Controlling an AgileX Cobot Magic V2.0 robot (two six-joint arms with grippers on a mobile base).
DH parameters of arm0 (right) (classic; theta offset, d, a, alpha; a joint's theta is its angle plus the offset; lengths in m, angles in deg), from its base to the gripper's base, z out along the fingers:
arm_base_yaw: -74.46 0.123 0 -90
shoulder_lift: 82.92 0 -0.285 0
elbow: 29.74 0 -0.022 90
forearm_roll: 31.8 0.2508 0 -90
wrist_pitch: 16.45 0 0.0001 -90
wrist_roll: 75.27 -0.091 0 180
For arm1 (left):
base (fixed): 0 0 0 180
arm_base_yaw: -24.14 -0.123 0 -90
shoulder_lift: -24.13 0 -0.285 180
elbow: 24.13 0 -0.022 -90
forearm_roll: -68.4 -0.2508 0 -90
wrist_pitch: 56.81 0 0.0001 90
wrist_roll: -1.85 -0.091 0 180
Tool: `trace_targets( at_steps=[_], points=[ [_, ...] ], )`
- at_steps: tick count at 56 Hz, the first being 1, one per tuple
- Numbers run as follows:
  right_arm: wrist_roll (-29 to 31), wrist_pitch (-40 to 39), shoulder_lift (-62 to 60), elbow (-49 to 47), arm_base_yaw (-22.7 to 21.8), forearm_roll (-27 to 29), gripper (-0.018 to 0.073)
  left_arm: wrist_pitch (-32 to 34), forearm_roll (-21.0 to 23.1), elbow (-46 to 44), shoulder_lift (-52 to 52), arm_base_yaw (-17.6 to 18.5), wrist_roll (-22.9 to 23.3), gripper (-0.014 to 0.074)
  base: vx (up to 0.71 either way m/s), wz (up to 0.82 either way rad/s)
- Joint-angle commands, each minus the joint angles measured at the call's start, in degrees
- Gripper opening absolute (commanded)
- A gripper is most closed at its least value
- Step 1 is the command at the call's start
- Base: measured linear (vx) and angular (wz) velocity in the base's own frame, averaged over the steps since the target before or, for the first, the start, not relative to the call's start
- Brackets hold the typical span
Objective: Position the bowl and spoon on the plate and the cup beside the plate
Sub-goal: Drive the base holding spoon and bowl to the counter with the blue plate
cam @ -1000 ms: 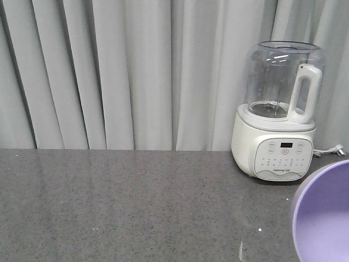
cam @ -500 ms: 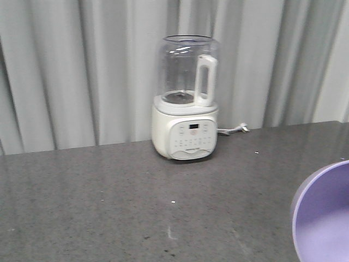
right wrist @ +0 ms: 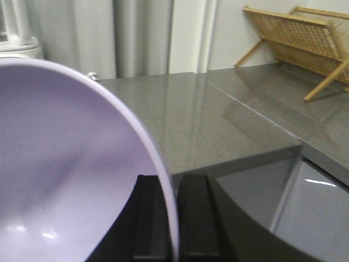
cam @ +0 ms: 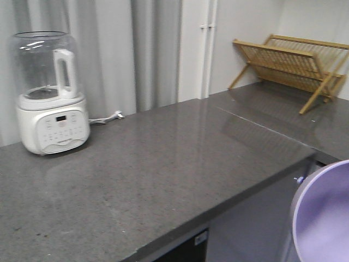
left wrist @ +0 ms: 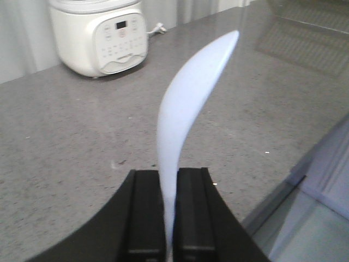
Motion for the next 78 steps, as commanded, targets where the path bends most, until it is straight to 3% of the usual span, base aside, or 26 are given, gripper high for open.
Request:
trace_targets(
  at_steps=[1, 44, 78],
  points=[
    [0.28, -5.24, 0.44, -1.66, -0.07, 0.17, -0.0008, 4.38, 0.12, -1.48, -0.36, 0.33, 0.05, -0.0006, -0.19, -0.75],
    [0.28, -5.24, 0.44, -1.66, -0.07, 0.17, -0.0008, 4.38, 0.12, -1.48, -0.36, 0.33, 0.05, -0.0006, -0.12, -0.62],
    [0.28, -5.24, 0.44, -1.66, -0.07, 0.17, -0.0008, 4.39, 0.12, -1.48, -0.30, 0.33, 0.05, -0.0006, 0.18, -0.54]
  ],
)
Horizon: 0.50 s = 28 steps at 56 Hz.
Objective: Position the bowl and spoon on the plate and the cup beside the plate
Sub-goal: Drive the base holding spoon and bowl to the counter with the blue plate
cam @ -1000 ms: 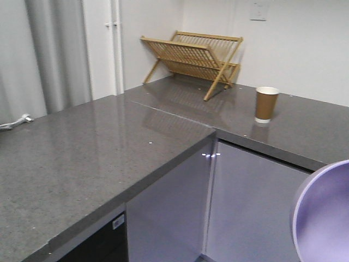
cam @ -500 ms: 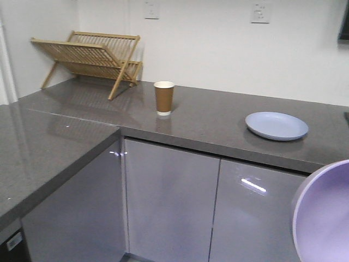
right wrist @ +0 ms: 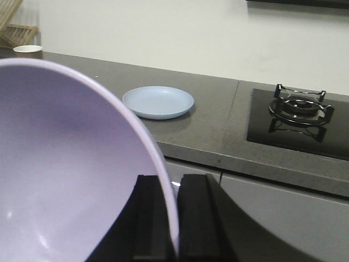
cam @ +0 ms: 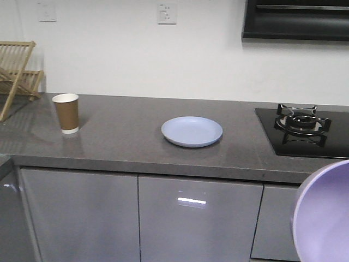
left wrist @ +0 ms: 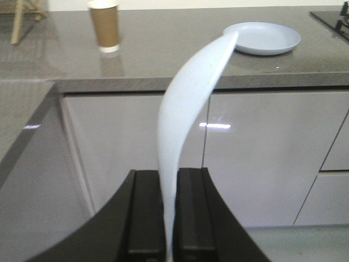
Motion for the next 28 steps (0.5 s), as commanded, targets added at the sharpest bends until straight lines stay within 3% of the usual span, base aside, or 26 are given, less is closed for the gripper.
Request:
trace_targets(
  at_steps=[1, 13, 28],
  points=[
    [0.28, -5.24, 0.44, -1.66, -0.07, 0.17, -0.0008, 4.46, 0.07, -1.48, -0.30, 0.33, 0.05, -0.0006, 0.30, -0.43],
    [0.28, -5.24, 0.44, -1.66, -0.07, 0.17, -0.0008, 4.45, 0.07, -1.48, -0.35, 0.33, 0.05, -0.0006, 0.32, -0.28],
    [0.28, -5.24, 0.44, -1.66, -0.07, 0.17, -0.0008, 4.45, 0.07, -1.48, -0.35, 0.33, 0.05, -0.0006, 0.35, 0.02]
  ],
)
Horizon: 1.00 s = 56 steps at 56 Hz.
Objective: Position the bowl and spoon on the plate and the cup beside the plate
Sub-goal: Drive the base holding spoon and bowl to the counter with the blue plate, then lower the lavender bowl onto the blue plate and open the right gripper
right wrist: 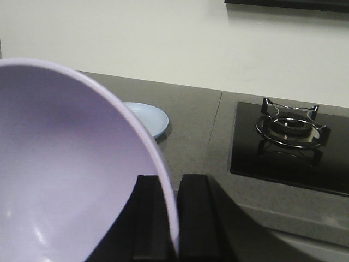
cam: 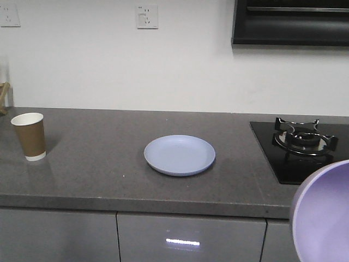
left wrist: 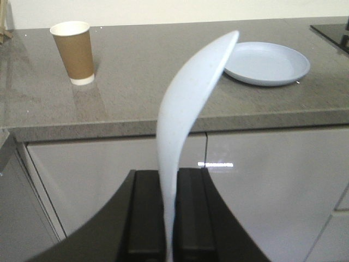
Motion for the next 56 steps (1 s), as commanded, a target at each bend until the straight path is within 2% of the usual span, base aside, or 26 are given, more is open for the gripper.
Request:
trace_targets(
  at_steps=[1, 29, 56],
  points=[
    [0.28, -5.24, 0.44, -1.66, -0.07, 0.17, -0.0008, 4.45, 0.07, -1.48, -0.35, 0.33, 0.05, -0.0006, 0.39, 0.11],
    [0.28, -5.24, 0.44, -1.66, -0.07, 0.17, -0.0008, 4.45, 0.07, -1.48, -0.35, 0.33, 0.05, -0.0006, 0.42, 0.07],
    [0.28, -5.24, 0.45, -1.66, -0.07, 0.17, -0.0008, 4.45, 0.07, -1.48, -0.35, 0.33, 0.05, -0.0006, 0.35, -0.07]
  ],
)
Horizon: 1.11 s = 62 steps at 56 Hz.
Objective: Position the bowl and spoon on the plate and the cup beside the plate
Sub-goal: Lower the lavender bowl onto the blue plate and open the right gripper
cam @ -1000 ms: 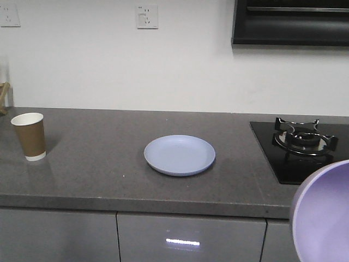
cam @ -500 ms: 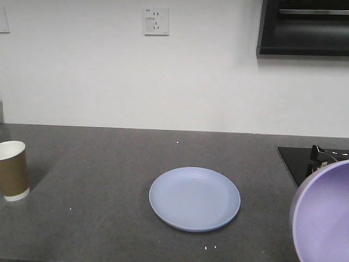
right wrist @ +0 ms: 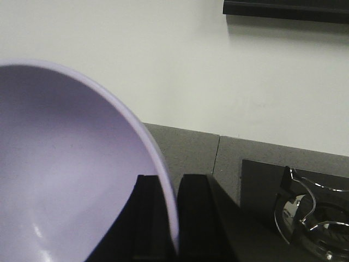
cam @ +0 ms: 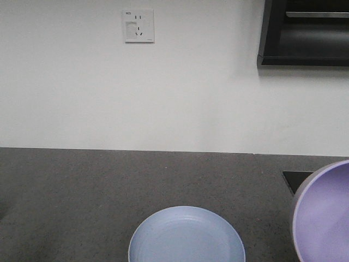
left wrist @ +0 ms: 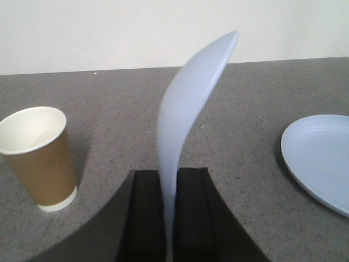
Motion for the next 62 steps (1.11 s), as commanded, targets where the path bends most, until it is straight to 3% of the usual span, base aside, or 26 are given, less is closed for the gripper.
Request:
trace_targets(
  at_steps=[1, 50, 62],
  points=[
    [0.28, -5.24, 0.45, -1.66, -0.07, 0.17, -0.0008, 4.45, 0.07, -1.48, -0.35, 0.33, 0.05, -0.0006, 0.27, -0.14],
    [0.28, -5.24, 0.45, -1.66, -0.07, 0.22, -0.0008, 4.45, 0.07, -1.48, -0.76, 0.33, 0.05, -0.0006, 0.06, -0.03],
    [0.10, -5.53, 0.45, -1.66, -0.07, 4.02, -0.0008, 4.45, 0.07, -1.48, -0.76, 0.33, 0.05, -0.0006, 0.00, 0.00]
  ],
)
